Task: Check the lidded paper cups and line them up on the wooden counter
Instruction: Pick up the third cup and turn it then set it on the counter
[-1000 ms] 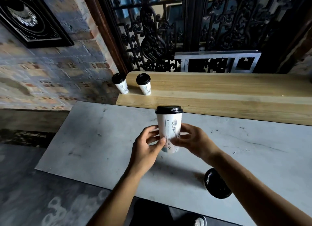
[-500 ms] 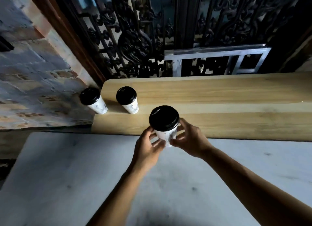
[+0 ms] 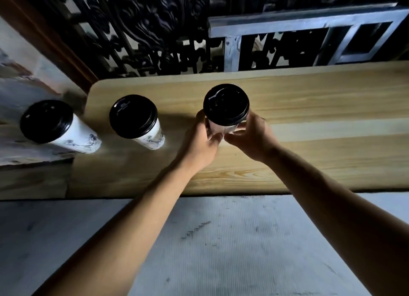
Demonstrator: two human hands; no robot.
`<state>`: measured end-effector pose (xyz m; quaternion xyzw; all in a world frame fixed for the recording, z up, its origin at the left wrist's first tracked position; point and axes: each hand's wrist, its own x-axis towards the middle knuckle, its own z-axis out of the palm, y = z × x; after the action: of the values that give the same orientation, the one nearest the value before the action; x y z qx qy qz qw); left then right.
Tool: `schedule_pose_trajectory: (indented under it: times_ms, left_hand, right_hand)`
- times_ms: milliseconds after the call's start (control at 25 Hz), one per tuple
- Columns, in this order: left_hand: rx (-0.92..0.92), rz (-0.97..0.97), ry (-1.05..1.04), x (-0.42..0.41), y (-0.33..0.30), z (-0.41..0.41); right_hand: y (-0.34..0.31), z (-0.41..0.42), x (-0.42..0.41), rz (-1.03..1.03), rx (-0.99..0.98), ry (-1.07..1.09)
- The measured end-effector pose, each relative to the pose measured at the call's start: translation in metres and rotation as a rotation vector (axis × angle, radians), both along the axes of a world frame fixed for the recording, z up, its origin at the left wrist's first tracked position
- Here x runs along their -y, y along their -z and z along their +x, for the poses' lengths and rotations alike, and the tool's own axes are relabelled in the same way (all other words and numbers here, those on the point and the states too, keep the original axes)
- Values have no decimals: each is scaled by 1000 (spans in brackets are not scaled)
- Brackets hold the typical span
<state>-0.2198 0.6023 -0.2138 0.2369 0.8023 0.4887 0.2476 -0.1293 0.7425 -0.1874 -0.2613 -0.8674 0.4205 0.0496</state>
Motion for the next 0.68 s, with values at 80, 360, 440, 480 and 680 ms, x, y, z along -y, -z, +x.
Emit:
schedule_pose_trajectory:
  times_ms: [80, 360, 440, 480, 680]
  left_hand:
    - [11, 20, -3, 1, 6, 3]
    - [74, 13, -58, 8, 3, 16]
    - [197, 19, -106, 13, -4, 25]
    - [260, 5, -150, 18, -9, 30]
    - [283, -51, -214, 65, -49, 91]
  right_hand:
    - [10, 1, 1, 36, 11, 5]
    - [17, 8, 8, 23, 62, 23]
    - [11, 20, 13, -25, 107, 23]
    - [6, 31, 15, -37, 126, 42]
    - [-41, 131, 21, -50, 229, 86]
